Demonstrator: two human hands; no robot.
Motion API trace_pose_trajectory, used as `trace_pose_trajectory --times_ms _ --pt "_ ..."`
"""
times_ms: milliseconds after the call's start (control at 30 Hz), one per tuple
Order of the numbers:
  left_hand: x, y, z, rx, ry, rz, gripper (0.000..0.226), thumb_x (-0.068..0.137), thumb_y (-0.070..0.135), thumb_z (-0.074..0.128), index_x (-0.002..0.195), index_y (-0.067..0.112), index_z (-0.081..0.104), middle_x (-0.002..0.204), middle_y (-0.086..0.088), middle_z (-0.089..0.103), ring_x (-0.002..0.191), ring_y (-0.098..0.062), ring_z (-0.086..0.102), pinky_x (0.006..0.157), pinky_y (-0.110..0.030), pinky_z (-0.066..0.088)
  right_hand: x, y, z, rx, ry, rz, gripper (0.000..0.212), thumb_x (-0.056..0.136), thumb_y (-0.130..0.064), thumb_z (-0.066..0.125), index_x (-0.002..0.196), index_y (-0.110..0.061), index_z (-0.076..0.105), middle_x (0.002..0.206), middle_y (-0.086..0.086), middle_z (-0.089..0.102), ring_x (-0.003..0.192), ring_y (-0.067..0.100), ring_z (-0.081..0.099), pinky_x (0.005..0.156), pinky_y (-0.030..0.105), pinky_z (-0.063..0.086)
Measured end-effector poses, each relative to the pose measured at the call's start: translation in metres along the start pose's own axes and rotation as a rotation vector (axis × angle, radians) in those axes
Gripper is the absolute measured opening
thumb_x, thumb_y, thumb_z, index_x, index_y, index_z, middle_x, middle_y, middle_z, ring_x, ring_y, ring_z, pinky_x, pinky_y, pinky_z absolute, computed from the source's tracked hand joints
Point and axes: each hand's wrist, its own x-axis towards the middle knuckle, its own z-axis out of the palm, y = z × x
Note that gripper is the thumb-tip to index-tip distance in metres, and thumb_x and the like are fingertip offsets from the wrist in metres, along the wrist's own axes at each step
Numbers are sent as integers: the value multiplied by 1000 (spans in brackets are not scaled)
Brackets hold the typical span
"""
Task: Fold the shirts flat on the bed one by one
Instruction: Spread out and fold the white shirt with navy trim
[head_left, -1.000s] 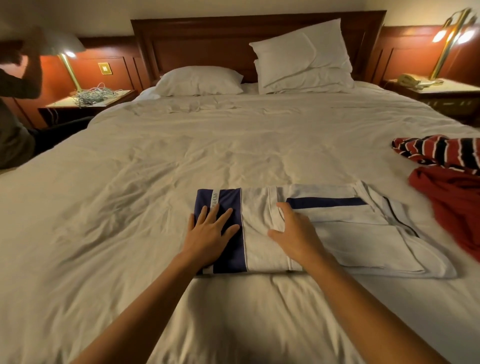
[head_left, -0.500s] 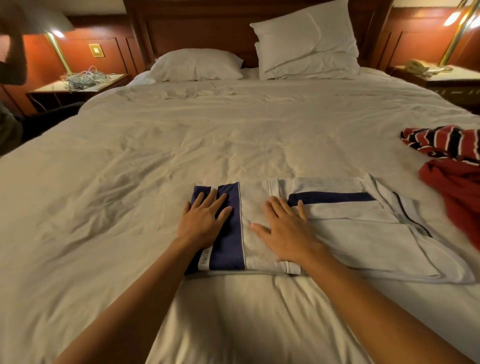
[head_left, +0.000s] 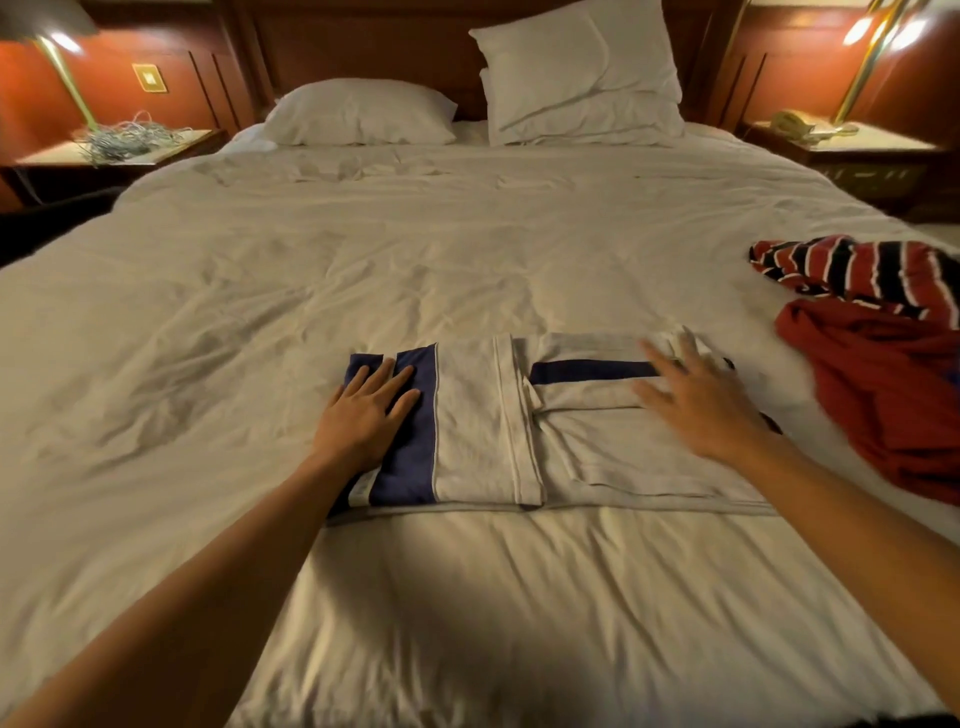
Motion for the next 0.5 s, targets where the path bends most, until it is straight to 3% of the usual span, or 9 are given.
trace_pose_trajectory --times_ms 67,133,300,400,500 --pt "0 0 0 -3 0 -3 56 102 59 26 155 43 24 165 12 14 153 -15 10 124 -38 13 3 34 2 75 4 337 71 95 -69 26 157 -37 13 162 17 15 142 45 25 113 58 26" --pt "0 0 0 -6 1 -2 55 102 59 26 155 43 24 165 12 15 153 -15 10 124 -39 14 5 47 8 236 9 529 86 89 -77 32 156 -24 19 154 24 28 136 47 31 110 59 30" --pt "-1 1 0 -13 21 10 54 103 57 28 155 42 27 165 12 16 153 -13 12 124 -38 16 13 26 11 435 11 515 103 77 -82 53 153 -19 26 146 21 44 128 42 47 100 50 43" --pt "-1 -1 -1 -69 19 12 53 103 55 28 153 39 33 164 12 19 153 -13 13 124 -39 16 16 20 11 591 54 471 102 75 -61 76 154 -21 27 150 11 45 132 37 47 102 45 42" --pt "-2 0 -7 -257 45 35 48 106 46 33 148 29 46 162 7 27 151 -10 17 124 -34 13 13 18 4 798 154 454 91 77 -37 84 152 -24 34 151 9 45 133 32 47 101 37 42"
